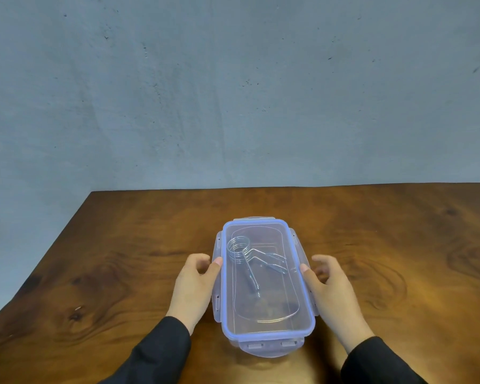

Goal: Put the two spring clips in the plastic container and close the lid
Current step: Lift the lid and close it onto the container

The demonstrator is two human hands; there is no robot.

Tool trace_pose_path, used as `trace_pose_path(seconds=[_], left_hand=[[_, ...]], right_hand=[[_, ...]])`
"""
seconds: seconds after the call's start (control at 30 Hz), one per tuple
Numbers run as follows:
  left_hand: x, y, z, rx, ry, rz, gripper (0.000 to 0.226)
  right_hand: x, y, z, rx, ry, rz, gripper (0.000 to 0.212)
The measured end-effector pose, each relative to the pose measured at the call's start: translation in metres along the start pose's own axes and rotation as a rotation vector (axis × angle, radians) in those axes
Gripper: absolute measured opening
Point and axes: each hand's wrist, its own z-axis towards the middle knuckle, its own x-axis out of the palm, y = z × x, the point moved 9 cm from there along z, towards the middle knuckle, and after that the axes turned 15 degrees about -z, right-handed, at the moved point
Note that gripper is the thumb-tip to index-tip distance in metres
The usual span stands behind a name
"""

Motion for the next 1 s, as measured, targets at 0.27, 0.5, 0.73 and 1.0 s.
trace_pose_path(seconds=[0.27,0.5,0.73,1.0], left_hand=[[0.034,0.008,-0.033,0.019,0.307,-0.104,0.066],[0.043,0.015,-0.04,-0.087,0.271,-0.423,0.049],[0.046,0.018,-0.044,-0.146,0.24,-0.504,0.037],[0.015,-0.018,-0.048,0.348,0.152,0.068,0.061]], right_hand=[[0.017,0.012,-0.01,-0.108,0.177,0.054,0.036],[0.03,0.015,-0.018,-0.005,0.288,0.26,0.034],[0.034,0.016,-0.023,0.044,0.301,0.306,0.036],[-0.019,0.049,0.003,-0.183,-0.016,-0.071,0.058]])
